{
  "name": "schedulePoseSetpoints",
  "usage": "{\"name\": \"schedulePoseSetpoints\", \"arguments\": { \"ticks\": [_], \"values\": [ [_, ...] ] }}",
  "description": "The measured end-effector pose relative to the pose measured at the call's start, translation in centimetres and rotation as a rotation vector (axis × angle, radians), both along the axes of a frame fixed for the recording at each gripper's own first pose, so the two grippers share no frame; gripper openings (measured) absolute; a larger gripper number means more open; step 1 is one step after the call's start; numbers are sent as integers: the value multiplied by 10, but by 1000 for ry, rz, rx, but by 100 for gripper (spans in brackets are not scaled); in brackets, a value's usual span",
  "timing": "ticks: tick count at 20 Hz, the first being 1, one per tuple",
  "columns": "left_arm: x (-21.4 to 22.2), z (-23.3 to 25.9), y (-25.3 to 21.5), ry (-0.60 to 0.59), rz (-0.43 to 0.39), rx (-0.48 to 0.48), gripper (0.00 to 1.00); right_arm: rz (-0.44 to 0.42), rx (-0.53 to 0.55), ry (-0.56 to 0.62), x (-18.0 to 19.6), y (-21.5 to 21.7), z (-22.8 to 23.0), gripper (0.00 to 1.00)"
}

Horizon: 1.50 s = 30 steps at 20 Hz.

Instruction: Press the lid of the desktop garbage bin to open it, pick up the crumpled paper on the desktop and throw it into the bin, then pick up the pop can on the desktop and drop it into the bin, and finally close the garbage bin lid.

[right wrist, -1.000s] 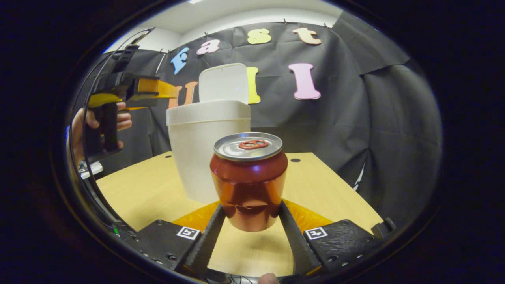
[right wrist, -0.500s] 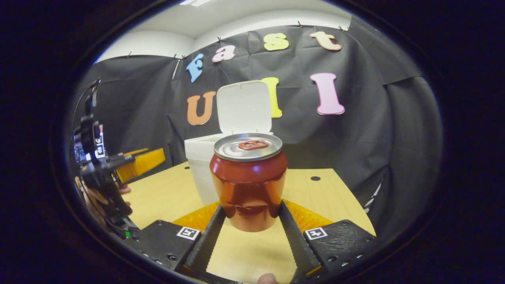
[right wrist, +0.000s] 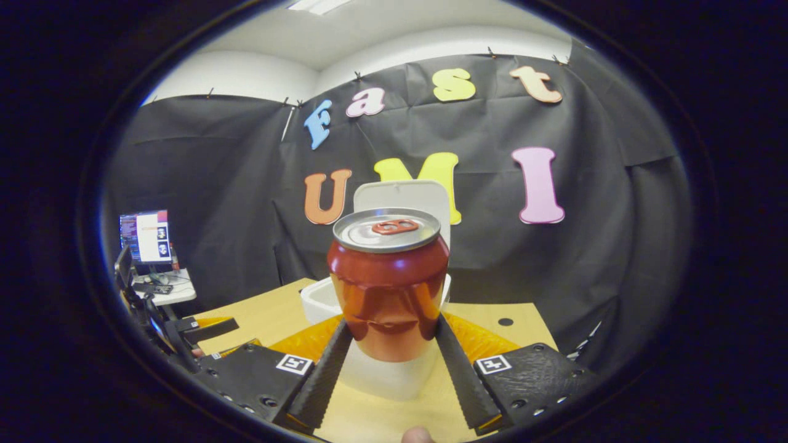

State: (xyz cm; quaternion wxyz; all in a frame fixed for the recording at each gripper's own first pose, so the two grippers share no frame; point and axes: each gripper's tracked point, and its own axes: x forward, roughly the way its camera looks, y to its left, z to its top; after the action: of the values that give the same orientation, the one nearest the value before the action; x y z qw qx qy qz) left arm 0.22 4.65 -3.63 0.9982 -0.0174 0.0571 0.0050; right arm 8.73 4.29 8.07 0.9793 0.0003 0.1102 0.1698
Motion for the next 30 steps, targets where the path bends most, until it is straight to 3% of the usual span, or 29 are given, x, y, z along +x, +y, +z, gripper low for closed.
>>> {"name": "schedulePoseSetpoints", "arguments": {
  "ticks": [7, 14, 30],
  "values": [
    [-12, 18, 6, -41, 17, -78, 99, -29, -20, 36, 71, 29, 11, 81],
    [-12, 15, 12, -29, 17, -36, 99, -94, -33, 135, 123, 26, -24, 81],
    [-12, 12, 19, -20, 43, -15, 99, -84, -14, 178, 129, 30, -41, 83]
  ]
}}
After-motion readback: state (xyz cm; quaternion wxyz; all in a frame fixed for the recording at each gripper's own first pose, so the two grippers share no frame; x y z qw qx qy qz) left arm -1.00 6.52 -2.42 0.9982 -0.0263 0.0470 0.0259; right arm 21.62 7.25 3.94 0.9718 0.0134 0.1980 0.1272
